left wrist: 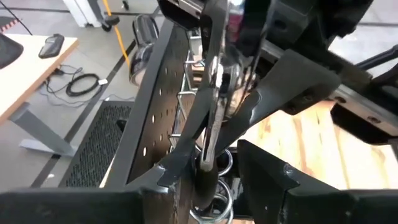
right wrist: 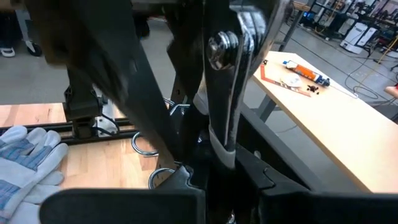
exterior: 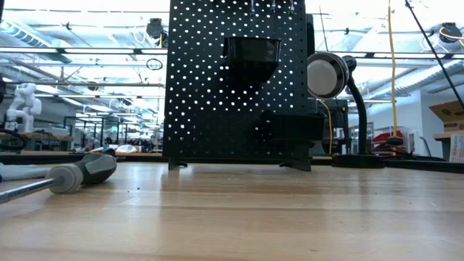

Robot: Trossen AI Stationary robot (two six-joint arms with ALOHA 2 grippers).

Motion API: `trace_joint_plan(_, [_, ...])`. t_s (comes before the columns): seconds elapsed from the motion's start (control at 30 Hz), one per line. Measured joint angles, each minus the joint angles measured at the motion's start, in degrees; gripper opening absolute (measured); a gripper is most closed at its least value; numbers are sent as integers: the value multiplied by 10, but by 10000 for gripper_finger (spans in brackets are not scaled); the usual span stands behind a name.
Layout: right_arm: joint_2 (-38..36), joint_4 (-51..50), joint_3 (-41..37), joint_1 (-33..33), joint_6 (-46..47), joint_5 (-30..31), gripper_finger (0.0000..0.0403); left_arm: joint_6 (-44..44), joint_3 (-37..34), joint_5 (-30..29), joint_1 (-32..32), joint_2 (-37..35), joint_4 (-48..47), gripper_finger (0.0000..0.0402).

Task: Hang tools onto peg board
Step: Hang the black pliers on the black pegboard

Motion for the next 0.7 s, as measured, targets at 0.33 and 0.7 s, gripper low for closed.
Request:
trace_joint_plan(0.33, [0, -9, 0, 0, -9, 0, 24, 39, 1, -4, 0, 20, -13, 90])
trace_joint_plan(0.7, [0, -7, 0, -1, -14, -2, 24, 37, 4, 2, 0, 13, -26, 44])
